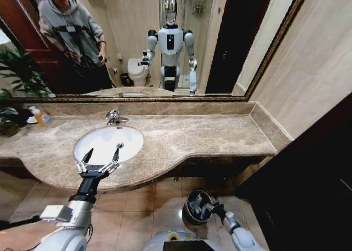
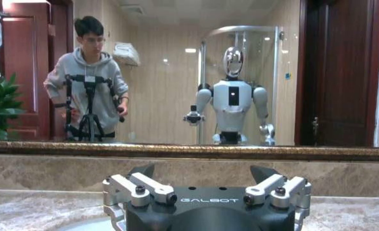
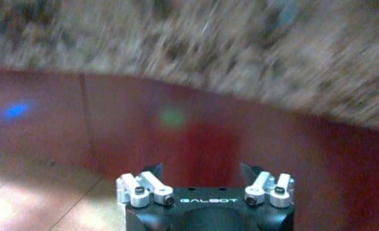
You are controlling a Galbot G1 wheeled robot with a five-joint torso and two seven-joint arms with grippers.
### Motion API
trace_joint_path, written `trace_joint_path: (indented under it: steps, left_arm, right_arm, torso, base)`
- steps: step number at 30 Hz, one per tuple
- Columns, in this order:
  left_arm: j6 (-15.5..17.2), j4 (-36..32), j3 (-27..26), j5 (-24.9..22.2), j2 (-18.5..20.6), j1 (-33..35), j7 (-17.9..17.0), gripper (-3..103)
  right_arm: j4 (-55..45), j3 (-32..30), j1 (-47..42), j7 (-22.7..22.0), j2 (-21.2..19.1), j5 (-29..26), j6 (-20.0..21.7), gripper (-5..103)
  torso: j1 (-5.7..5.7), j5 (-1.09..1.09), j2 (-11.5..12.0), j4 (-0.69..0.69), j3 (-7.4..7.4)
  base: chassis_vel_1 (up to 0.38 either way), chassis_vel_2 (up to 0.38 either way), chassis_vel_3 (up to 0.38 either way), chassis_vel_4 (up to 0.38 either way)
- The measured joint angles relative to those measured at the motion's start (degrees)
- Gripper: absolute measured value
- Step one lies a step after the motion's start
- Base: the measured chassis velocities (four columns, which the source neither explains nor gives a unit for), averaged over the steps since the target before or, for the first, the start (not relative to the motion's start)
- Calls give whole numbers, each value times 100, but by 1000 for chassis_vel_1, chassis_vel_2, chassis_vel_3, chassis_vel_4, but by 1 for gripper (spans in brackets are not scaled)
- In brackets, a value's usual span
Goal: Pick up the trash from the sink and place it in the trash bin.
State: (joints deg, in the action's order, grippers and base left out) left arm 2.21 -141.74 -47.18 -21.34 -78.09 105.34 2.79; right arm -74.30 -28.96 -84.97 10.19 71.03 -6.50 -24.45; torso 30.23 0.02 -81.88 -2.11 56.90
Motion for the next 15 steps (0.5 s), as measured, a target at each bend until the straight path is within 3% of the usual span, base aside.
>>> trace_joint_path:
  steps: [2,4,9,12,15]
  left_arm:
    - [0,0,0,0,0,0,0,100]
    - [0,0,1,0,0,0,0,100]
    - [0,0,1,0,0,0,1,100]
    - [0,0,0,0,0,0,0,100]
    - [0,0,1,0,0,0,0,100]
  right_arm:
    - [-256,-153,-169,-26,16,-85,20,86]
    - [-1015,-517,-639,-80,57,-367,215,96]
    - [-2072,-1046,-1217,-143,128,-650,562,99]
    - [-3797,-1668,-1896,-289,278,-1082,1248,100]
    - [-4448,-1736,-1993,-437,426,-1160,1441,100]
  torso:
    - [0,-2,0,0,0]
    - [0,-1,0,1,0]
    - [-1,-1,0,1,-1]
    - [-1,-6,0,2,-1]
    - [-1,-4,-1,1,-1]
  base:
    - [0,0,0,0]
    - [0,0,0,0]
    - [0,0,0,0]
    - [0,0,0,0]
    - [0,0,0,0]
